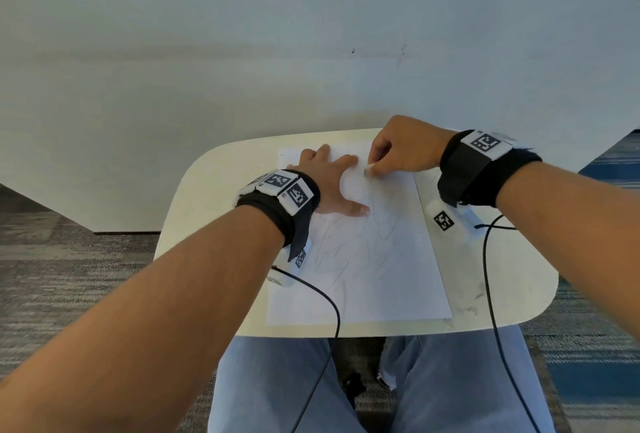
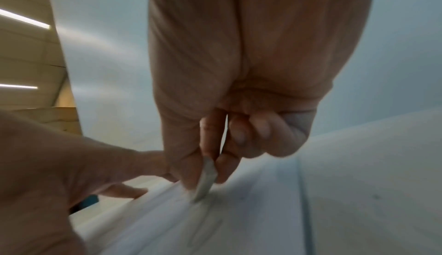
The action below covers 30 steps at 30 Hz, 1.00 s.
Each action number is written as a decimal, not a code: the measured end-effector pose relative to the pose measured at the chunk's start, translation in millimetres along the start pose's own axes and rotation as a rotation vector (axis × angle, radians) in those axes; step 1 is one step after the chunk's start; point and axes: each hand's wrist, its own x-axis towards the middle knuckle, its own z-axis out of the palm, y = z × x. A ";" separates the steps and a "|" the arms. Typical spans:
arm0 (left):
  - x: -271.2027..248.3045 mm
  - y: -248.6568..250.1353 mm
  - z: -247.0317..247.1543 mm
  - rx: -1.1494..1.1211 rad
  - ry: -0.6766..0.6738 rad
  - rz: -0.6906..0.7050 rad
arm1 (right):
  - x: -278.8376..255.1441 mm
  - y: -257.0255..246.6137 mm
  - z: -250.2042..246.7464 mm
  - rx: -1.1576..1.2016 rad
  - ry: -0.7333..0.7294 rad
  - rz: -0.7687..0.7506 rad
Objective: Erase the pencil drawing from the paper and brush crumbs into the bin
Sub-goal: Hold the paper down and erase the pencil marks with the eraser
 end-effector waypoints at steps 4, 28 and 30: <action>-0.3 0.8 -0.7 0.031 -0.032 -0.012 | -1.1 0.4 -3.2 0.002 -0.069 0.039; -0.1 3.0 -3.6 0.063 -0.066 -0.004 | -4.7 -7.7 5.4 -0.061 -0.054 -0.056; -0.4 2.9 -3.9 0.064 -0.065 -0.007 | -1.8 -4.2 0.4 -0.053 -0.015 -0.023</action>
